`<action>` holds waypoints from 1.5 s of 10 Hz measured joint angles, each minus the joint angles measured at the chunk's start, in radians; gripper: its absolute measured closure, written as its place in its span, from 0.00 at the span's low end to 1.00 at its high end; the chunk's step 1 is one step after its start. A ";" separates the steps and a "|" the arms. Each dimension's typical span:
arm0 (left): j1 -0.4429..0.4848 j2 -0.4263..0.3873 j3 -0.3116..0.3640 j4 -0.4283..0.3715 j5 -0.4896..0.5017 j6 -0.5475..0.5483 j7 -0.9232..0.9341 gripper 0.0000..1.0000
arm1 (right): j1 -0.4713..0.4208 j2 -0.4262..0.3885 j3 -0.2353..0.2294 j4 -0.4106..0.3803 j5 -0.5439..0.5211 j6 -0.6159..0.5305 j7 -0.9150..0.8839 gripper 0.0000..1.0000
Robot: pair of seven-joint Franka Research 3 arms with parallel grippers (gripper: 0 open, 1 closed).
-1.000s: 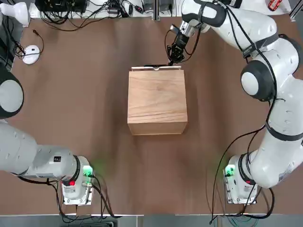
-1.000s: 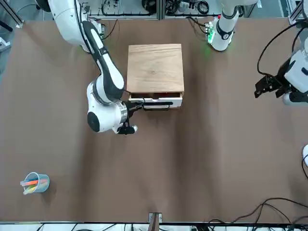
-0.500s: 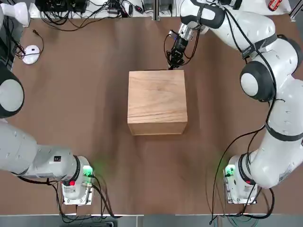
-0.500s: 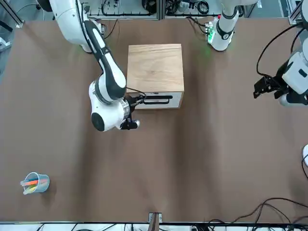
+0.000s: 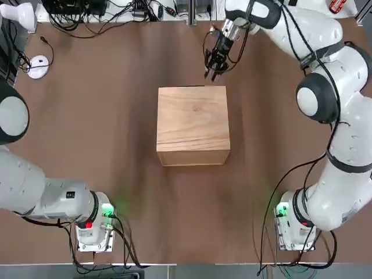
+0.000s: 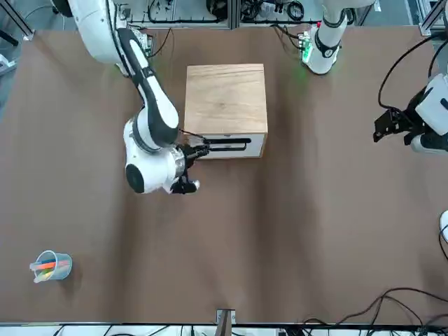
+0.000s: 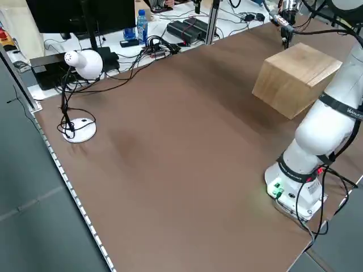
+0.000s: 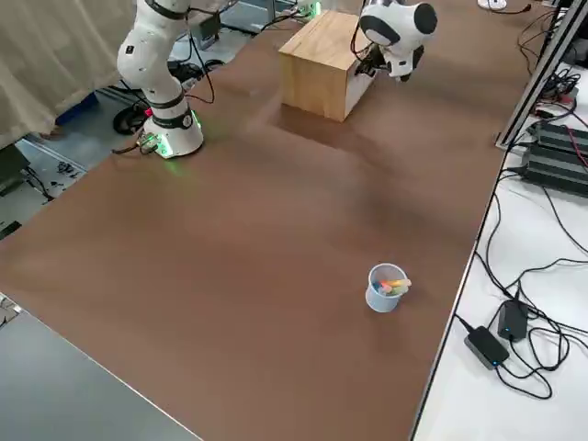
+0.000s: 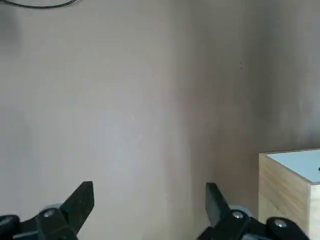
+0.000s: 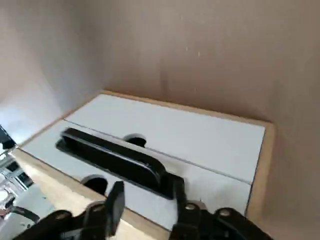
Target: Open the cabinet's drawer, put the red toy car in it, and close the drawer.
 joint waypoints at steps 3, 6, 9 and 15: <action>-0.001 0.000 0.002 0.000 0.000 0.000 -0.014 0.01 | -0.138 -0.003 -0.020 0.098 -0.080 -0.019 -0.002 0.01; 0.000 0.000 0.005 0.000 0.004 0.000 -0.015 0.01 | -0.293 -0.010 -0.024 0.199 -0.249 -0.200 -0.009 0.00; 0.000 0.000 0.006 -0.001 0.005 0.000 -0.016 0.01 | -0.392 -0.049 -0.024 0.349 -0.434 -0.364 -0.011 0.00; 0.000 0.000 0.006 0.000 0.005 0.001 -0.017 0.01 | -0.474 -0.248 -0.024 0.372 -0.616 -0.396 -0.193 0.00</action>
